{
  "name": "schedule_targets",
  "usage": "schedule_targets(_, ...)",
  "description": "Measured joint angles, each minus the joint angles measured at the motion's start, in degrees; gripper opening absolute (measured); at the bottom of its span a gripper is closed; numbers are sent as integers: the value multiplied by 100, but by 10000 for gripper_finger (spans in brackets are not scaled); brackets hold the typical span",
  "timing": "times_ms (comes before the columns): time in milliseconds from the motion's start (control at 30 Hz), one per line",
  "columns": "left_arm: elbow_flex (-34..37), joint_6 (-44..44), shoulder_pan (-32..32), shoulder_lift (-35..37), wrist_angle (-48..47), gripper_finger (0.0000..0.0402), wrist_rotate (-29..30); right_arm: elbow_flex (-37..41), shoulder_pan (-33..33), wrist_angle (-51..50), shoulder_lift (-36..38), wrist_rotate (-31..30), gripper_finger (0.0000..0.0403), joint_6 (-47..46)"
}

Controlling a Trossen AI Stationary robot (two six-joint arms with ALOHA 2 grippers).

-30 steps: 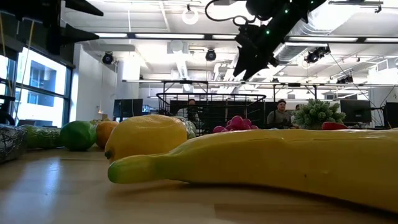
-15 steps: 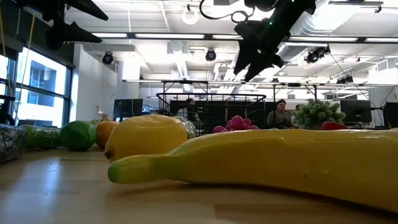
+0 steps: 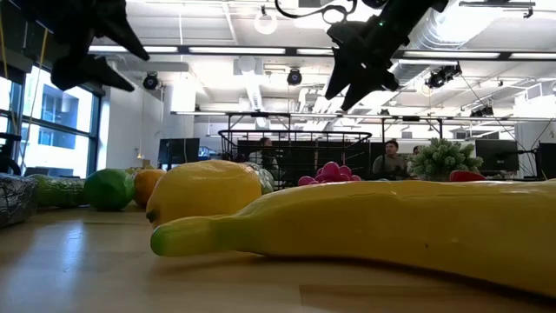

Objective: Build produce basket
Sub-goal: Put the green cucumber into the wire basket

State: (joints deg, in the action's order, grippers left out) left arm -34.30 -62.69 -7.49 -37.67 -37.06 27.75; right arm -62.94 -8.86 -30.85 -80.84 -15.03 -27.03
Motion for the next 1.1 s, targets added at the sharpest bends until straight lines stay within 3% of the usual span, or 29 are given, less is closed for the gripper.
schedule_targets(667, 0, -2323, 0, -1058, -1401, 279, -275, 0, -282, -31, -2, 41, 252, 684)
schedule_targets(1100, 2, -2885, 0, -2110, -1674, 279, -512, 0, -280, -175, -2, 52, 252, 903)
